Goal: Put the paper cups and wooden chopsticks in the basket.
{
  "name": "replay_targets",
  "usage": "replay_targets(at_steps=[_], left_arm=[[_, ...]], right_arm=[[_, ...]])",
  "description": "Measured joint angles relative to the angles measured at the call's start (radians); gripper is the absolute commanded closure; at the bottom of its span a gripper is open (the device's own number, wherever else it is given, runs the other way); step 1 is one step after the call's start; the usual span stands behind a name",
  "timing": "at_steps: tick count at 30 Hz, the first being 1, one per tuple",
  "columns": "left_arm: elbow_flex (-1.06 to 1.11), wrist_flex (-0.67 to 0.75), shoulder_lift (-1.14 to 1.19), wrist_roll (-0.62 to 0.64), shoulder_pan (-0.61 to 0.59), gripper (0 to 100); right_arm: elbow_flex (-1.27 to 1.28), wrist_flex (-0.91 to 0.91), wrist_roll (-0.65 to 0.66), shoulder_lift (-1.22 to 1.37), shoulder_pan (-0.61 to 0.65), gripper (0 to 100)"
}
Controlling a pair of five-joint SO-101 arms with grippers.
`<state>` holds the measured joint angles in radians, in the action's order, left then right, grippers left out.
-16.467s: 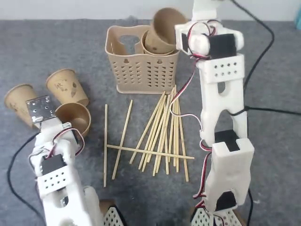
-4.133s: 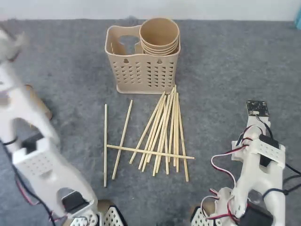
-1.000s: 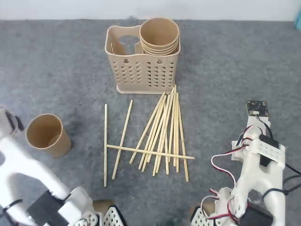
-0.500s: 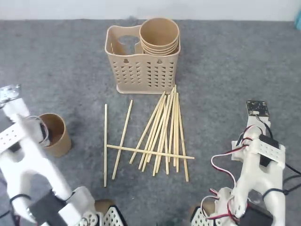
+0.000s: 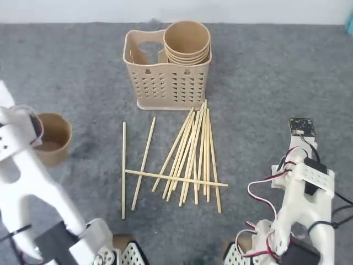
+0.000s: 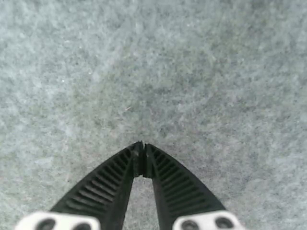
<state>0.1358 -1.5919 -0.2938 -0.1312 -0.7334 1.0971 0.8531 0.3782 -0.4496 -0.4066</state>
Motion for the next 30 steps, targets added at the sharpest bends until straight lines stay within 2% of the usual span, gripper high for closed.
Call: replay_targets(at_steps=[3,7,14,17,24,30], left_arm=[[-0.118,-0.069,0.0,0.028,0.057,99],[-0.288,-0.101,0.0,0.141,0.16,99],[-0.603,-0.106,-0.002,0.456,0.354,99],[-0.697,-0.103,-0.003,0.552,0.463,99],[-0.733,0.077,0.006,0.689,0.735,99],[-0.796,0.192,0.157,0.727,0.839,99]], right_arm=[[0.0,0.0,0.0,0.0,0.0,99.1],[0.0,0.0,0.0,0.0,0.0,99.1],[0.0,0.0,0.0,0.0,0.0,99.1],[0.0,0.0,0.0,0.0,0.0,99.1],[0.0,0.0,0.0,0.0,0.0,99.1],[0.0,0.0,0.0,0.0,0.0,99.1]])
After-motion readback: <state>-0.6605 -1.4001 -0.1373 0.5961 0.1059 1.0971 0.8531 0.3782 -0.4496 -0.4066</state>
